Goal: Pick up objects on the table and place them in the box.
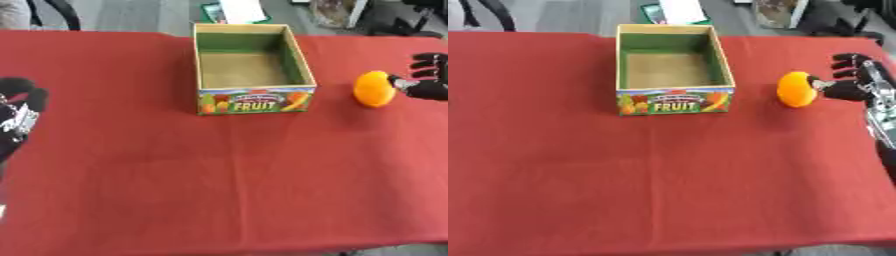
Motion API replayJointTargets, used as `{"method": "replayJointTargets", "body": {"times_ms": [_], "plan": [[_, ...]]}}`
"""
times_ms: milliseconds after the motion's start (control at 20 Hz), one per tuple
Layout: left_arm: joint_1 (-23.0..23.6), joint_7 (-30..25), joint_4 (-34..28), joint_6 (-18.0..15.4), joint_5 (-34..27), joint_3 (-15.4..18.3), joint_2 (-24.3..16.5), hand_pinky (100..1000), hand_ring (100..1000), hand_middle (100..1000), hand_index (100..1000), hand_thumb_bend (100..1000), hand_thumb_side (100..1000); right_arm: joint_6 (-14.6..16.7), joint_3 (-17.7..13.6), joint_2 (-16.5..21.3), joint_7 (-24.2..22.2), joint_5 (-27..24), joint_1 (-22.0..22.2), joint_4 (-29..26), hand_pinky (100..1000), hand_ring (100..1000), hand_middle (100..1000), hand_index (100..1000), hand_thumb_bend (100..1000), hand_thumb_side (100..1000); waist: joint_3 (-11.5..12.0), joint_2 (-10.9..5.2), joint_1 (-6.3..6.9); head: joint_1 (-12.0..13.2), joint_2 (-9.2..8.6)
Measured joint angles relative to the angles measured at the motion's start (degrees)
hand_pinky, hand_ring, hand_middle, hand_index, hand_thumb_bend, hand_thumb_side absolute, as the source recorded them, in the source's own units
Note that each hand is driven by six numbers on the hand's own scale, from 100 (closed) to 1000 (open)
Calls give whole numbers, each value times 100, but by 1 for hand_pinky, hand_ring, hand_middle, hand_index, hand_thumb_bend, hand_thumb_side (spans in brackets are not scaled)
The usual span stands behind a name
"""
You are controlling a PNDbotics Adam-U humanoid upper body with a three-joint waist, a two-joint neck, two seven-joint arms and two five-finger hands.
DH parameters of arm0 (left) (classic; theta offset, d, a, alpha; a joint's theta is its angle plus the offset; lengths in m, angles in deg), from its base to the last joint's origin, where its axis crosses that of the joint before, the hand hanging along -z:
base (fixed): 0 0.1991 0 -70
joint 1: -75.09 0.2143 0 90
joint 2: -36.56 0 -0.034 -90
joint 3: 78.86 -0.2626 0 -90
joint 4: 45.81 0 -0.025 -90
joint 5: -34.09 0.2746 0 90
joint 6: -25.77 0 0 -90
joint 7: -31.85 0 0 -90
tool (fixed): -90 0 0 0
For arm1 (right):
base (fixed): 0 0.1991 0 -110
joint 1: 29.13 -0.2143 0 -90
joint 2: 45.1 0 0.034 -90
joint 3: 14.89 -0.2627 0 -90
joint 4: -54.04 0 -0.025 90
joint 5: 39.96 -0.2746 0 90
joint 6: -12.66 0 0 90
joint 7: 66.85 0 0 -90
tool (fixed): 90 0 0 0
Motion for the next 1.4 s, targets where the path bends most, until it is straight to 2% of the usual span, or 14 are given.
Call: {"method": "replayJointTargets", "body": {"times_ms": [850,1250,1350,1400], "plan": [[-36,-40,-29,28,-11,-42,0,718,776,638,645,611,390,13,134,-15,-102,738,-684,1302,820,779,737,825,422,100,191,71,-1,-98,-27],[-56,-63,-31,32,-13,-68,0,718,777,640,645,612,390,33,156,-123,-166,1105,-840,1591,820,780,733,808,412,100,224,74,-10,-117,-28],[-57,-63,-31,32,-13,-68,0,717,776,640,644,612,390,55,176,-159,-244,1194,-854,1606,806,771,707,778,368,100,225,74,-14,-119,-28],[-57,-63,-31,32,-13,-68,0,717,776,640,644,612,390,69,183,-167,-295,1243,-854,1606,799,763,692,763,317,100,225,74,-16,-119,-28]]}}
